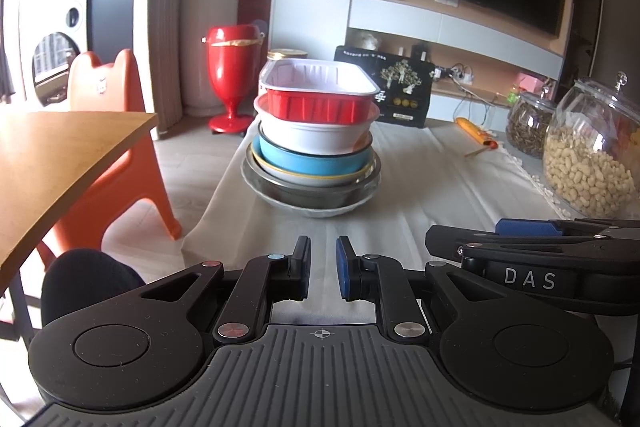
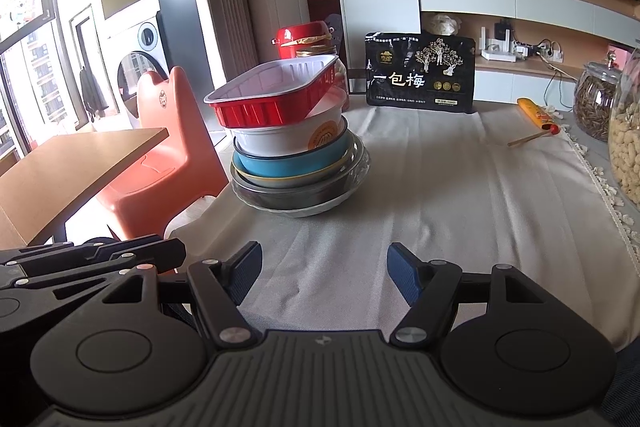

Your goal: Organize plates and bowls

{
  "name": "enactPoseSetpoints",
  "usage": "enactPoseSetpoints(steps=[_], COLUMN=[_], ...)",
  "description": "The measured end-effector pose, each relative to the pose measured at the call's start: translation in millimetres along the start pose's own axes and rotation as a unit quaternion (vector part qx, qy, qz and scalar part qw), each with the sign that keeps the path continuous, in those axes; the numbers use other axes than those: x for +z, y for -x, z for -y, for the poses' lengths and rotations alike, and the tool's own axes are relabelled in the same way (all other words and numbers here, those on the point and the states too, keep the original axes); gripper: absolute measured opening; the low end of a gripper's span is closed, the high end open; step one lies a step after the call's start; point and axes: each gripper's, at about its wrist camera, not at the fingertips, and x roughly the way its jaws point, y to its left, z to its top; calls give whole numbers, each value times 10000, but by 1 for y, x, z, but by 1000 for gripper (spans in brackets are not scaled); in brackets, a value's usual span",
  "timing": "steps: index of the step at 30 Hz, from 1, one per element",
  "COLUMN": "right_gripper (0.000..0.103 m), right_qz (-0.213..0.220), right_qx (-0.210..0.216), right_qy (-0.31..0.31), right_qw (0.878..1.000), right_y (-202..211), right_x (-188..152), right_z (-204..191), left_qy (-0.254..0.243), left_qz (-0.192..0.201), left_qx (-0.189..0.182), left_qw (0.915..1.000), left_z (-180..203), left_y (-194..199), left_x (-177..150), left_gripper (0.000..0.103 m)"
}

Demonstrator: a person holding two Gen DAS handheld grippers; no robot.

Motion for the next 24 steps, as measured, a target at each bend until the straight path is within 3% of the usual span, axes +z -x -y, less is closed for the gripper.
enactPoseSetpoints(steps=[24], right_gripper=[70], right_qz=[-61], right_qx=[22], right_qy=[-5], right_qw=[10000], right_y=[-2], right_x=[0], right_z=[-1], left_qy=[-1], left_qz=[-67], left_qx=[4], left_qw=[10000], left_z=[1], left_y=[-1], left_x=[2], left_gripper=[17])
